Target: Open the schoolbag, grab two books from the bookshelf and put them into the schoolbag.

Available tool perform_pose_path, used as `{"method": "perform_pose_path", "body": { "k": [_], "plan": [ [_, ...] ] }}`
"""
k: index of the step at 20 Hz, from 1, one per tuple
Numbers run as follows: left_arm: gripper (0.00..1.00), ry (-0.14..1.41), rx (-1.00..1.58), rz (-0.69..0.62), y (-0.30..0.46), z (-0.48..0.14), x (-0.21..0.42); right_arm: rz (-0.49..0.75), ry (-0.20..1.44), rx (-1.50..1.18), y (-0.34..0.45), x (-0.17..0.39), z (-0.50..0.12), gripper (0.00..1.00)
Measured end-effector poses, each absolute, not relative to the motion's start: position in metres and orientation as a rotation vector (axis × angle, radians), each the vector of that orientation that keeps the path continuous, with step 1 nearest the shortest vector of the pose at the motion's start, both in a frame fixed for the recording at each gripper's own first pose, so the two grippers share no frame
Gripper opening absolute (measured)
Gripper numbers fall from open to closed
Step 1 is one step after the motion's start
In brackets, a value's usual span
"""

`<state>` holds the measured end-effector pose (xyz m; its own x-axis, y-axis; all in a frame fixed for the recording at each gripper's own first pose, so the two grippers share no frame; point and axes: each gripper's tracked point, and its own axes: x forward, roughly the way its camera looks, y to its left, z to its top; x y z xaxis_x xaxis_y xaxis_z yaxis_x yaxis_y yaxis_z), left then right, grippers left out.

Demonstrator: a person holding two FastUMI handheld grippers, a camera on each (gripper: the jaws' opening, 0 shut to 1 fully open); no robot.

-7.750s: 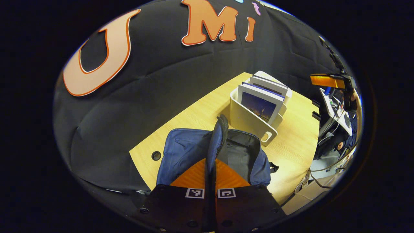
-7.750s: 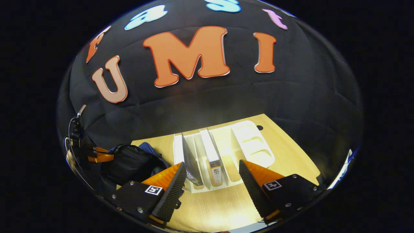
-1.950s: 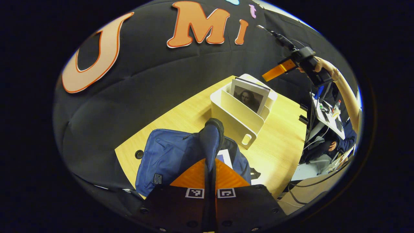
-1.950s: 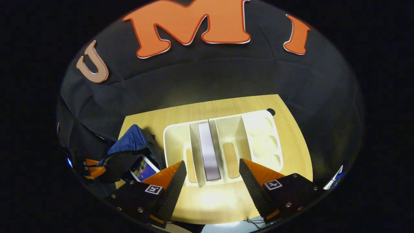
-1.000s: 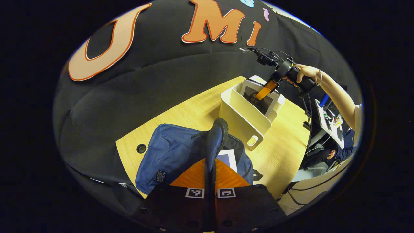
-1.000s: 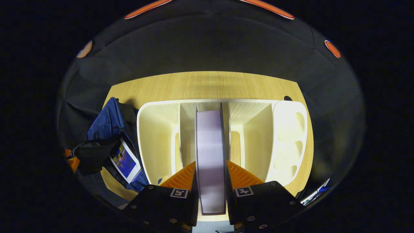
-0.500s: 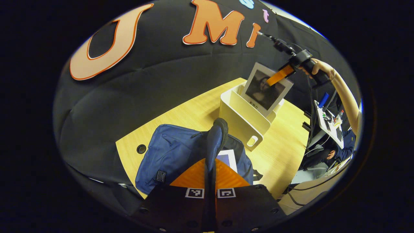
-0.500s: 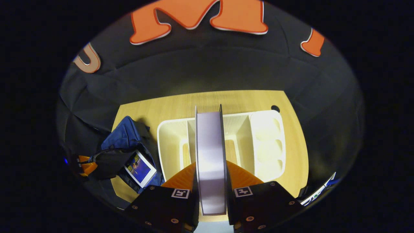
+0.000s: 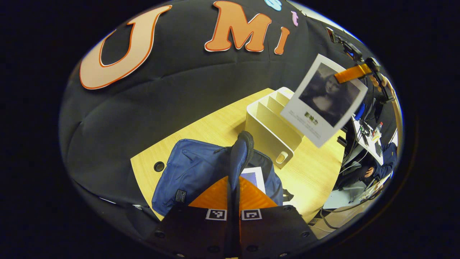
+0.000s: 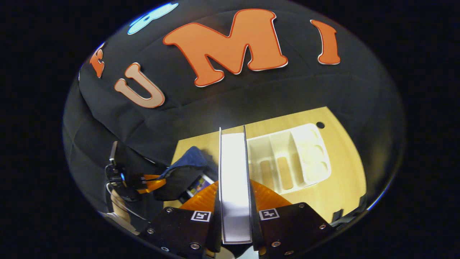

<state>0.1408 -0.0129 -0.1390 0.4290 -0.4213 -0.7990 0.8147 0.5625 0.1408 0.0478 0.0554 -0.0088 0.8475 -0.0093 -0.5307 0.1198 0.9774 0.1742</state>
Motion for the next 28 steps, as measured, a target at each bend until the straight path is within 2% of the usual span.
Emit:
{"method": "perform_pose_path", "body": {
  "k": [6, 9, 12, 16, 23, 26, 28],
  "plan": [
    [0.01, 0.798, 0.619, -0.838, -0.020, -0.140, 0.133, 0.033, 0.624, 0.632, 0.089, 0.071, -0.138, 0.33],
    [0.01, 0.799, 0.644, -0.829, -0.017, -0.134, 0.130, 0.044, 0.545, 0.810, 0.088, 0.094, -0.183, 0.33],
    [0.01, 0.807, 0.659, -0.829, -0.023, -0.132, 0.128, 0.076, 0.457, 0.910, 0.103, 0.116, -0.201, 0.33],
    [0.01, 0.811, 0.680, -0.846, -0.036, -0.130, 0.121, 0.099, 0.353, 0.930, 0.133, 0.155, -0.210, 0.33],
    [0.01, 0.784, 0.699, -0.872, -0.051, -0.120, 0.118, 0.053, 0.303, 0.941, 0.195, 0.211, -0.236, 0.33],
    [0.01, 0.787, 0.705, -0.891, -0.055, -0.121, 0.111, 0.049, 0.409, 0.853, 0.233, 0.220, -0.264, 0.33],
    [0.01, 0.788, 0.703, -0.882, -0.052, -0.120, 0.115, 0.056, 0.466, 0.829, 0.242, 0.217, -0.271, 0.37]
  ]
}}
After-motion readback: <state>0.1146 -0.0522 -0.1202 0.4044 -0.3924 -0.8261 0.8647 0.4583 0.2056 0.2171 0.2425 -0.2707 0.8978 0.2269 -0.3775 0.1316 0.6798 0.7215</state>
